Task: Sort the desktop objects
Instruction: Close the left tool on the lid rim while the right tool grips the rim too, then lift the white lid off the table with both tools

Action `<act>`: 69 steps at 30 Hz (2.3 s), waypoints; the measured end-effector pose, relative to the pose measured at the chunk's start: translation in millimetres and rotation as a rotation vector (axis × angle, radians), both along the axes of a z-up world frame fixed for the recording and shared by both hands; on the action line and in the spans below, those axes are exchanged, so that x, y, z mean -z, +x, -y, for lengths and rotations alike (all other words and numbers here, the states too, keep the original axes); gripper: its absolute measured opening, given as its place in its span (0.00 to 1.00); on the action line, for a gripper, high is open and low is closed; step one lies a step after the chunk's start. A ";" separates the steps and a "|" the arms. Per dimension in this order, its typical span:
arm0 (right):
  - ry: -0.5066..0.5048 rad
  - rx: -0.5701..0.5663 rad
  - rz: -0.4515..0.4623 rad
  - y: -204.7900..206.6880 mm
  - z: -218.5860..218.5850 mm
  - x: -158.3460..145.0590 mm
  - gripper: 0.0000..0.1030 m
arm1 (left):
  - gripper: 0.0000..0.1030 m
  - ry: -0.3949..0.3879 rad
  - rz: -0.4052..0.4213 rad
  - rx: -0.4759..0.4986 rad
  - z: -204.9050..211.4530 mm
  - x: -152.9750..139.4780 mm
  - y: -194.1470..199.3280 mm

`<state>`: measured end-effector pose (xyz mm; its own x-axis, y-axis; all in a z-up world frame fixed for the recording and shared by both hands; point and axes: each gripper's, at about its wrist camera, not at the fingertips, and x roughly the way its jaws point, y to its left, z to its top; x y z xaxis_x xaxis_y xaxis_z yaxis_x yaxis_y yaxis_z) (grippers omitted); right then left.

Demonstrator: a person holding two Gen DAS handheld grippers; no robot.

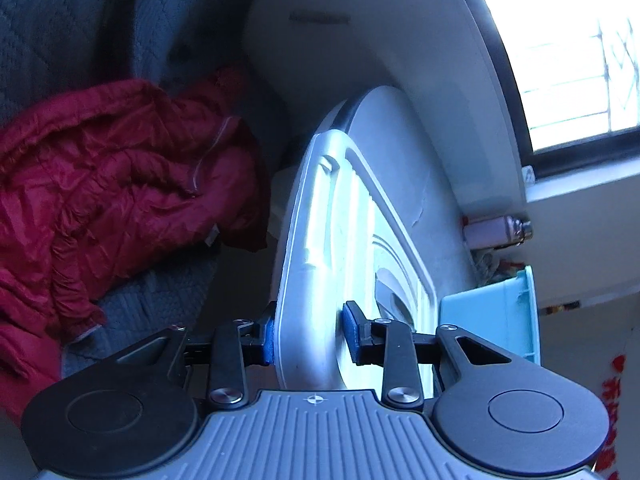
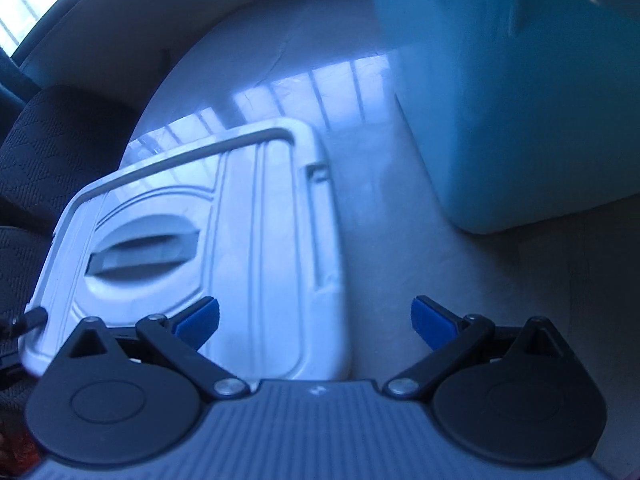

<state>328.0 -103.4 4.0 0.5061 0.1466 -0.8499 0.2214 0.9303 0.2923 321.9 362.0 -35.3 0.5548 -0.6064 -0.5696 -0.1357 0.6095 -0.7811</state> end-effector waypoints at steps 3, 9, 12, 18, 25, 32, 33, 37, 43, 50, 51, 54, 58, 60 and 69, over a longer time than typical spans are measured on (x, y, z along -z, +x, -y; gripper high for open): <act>0.006 -0.010 -0.025 4.1 -1.9 -0.3 0.98 | 0.33 0.008 -0.002 0.003 -5.4 0.3 1.1; -0.005 -0.018 -0.101 18.2 -3.6 2.6 0.88 | 0.35 0.036 -0.008 0.002 -8.1 2.8 0.8; -0.010 -0.022 -0.140 25.2 -4.5 4.1 0.80 | 0.36 0.046 -0.008 0.001 -9.5 3.7 0.4; -0.014 -0.041 -0.194 27.6 -7.9 3.0 0.57 | 0.37 0.059 -0.013 -0.005 -8.4 7.0 0.8; 0.030 -0.016 -0.229 29.3 -9.3 3.6 0.53 | 0.37 0.066 -0.009 -0.006 -6.9 6.9 -0.9; 0.129 -0.019 -0.236 36.9 -16.2 4.7 0.56 | 0.37 0.050 -0.039 0.004 -8.0 9.1 -0.6; 0.146 -0.019 -0.244 35.8 -15.2 5.0 0.56 | 0.37 0.055 -0.053 0.007 -9.9 9.4 -0.1; 0.203 -0.024 -0.270 31.5 -15.0 6.6 0.56 | 0.41 0.098 -0.096 0.015 -19.1 11.3 -1.4; 0.214 -0.064 -0.284 28.2 -34.6 11.0 0.56 | 0.42 0.119 -0.089 0.010 -33.9 10.8 -10.7; 0.214 -0.050 -0.287 18.9 -44.2 9.0 0.57 | 0.46 0.178 -0.122 0.051 -45.3 15.1 -8.5; 0.212 -0.041 -0.281 25.1 -48.6 11.5 0.59 | 0.47 0.187 -0.129 0.059 -45.5 16.8 -7.5; 0.178 -0.049 -0.251 31.7 -62.8 10.5 0.64 | 0.48 0.203 -0.135 0.075 -47.2 22.4 -4.8; 0.159 -0.041 -0.236 36.4 -74.5 8.1 0.64 | 0.49 0.245 -0.136 0.099 -48.4 26.6 -1.6; 0.188 -0.027 -0.242 36.8 -72.7 7.2 0.64 | 0.49 0.248 -0.136 0.108 -49.0 29.6 0.0; 0.244 -0.016 -0.243 39.2 -72.8 -1.6 0.64 | 0.49 0.260 -0.147 0.137 -48.1 38.1 7.7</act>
